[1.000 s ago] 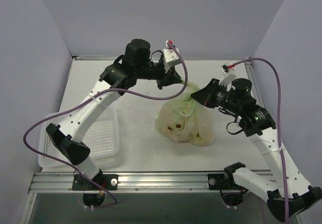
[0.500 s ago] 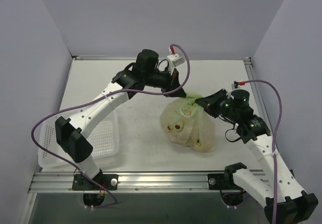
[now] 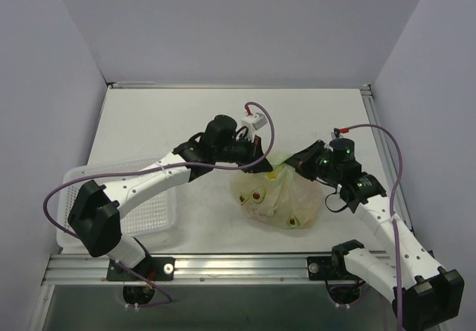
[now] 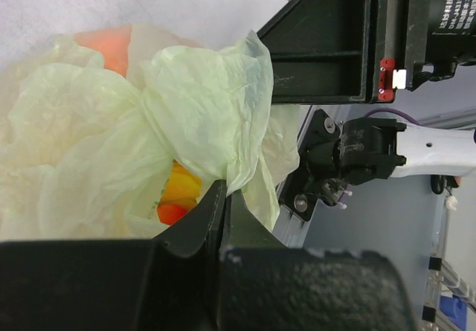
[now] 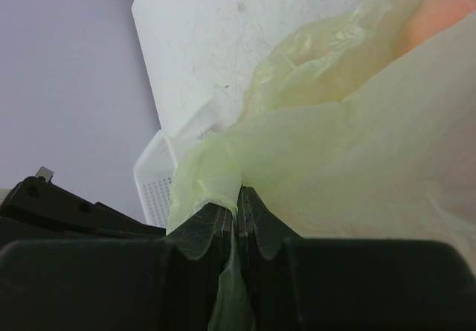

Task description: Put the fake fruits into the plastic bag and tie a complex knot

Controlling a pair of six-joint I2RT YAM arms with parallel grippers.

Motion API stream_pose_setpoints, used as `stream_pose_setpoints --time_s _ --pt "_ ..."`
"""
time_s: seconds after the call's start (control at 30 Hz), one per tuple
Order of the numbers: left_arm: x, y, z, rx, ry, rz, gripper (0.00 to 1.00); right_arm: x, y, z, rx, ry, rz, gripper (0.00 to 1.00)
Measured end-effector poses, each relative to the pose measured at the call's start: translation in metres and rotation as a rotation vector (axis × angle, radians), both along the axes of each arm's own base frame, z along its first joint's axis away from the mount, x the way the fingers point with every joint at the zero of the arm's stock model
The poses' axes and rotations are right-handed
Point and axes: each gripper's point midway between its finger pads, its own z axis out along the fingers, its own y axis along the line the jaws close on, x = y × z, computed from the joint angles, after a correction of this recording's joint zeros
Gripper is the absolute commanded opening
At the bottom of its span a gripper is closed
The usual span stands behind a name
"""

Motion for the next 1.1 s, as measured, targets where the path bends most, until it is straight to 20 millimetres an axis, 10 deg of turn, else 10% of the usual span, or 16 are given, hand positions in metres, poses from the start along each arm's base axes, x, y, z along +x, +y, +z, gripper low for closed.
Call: stream_pose_setpoints --time_s 0.4,0.53,0.73,0.9,1.03,1.1 --pt "0.002 -0.026 -0.037 -0.009 -0.002 0.032 0.00 -0.007 0.016 0.003 -0.058 -0.107 0.113 0.02" --pt "0.005 -0.030 -0.041 -0.068 0.049 0.031 0.00 -0.012 0.019 0.001 -0.106 -0.145 0.185 0.58" --pt "0.013 -0.021 -0.047 -0.130 0.129 0.040 0.00 -0.025 0.013 0.027 -0.205 -0.281 0.385 0.86" --pt "0.007 -0.022 -0.042 -0.176 0.145 0.010 0.00 -0.018 -0.023 0.081 -0.238 -0.468 0.413 0.82" --pt "0.004 -0.022 -0.043 -0.185 0.153 -0.003 0.00 -0.008 -0.053 0.087 -0.257 -0.499 0.389 0.32" --pt "0.002 -0.022 -0.044 -0.187 0.157 -0.005 0.00 -0.002 -0.056 0.074 -0.251 -0.454 0.403 0.25"
